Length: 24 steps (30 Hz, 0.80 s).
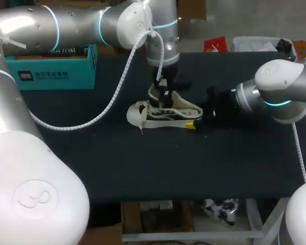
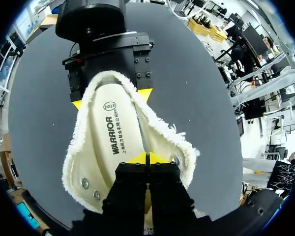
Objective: Open the shoe tongue, take the insole out of the shoe, put the insole back into the shoe, and pack the shoe into the shoebox
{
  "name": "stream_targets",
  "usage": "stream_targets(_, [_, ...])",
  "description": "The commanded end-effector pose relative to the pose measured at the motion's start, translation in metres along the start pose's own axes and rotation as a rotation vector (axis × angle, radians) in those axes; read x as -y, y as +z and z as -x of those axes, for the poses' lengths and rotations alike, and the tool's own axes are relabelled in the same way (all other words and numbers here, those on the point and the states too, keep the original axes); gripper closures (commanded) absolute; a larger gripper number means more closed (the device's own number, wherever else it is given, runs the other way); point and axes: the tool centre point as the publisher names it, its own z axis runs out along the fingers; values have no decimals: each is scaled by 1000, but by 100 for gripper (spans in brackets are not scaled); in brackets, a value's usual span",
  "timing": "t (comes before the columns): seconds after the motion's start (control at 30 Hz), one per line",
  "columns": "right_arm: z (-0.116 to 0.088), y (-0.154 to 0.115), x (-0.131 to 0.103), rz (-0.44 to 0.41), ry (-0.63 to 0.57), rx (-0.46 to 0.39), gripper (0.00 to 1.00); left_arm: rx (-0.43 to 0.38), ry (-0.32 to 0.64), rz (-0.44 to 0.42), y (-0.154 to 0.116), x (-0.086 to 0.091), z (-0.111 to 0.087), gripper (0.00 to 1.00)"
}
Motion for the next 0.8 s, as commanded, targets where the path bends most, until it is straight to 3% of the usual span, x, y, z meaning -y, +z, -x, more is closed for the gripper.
stream_targets(0.03, [2,6,11,3,1,-3,100,-18,0,11,14,0,5,100])
stream_targets(0.6, [2,6,11,3,1,-3,100,41,-37,38,49,-3,-2,100])
stream_targets(0.67, [2,6,11,3,1,-3,100,57,-43,45,52,-3,-3,80])
stream_targets(0.8, [2,6,11,3,1,-3,100,84,-51,44,54,-4,-4,77])
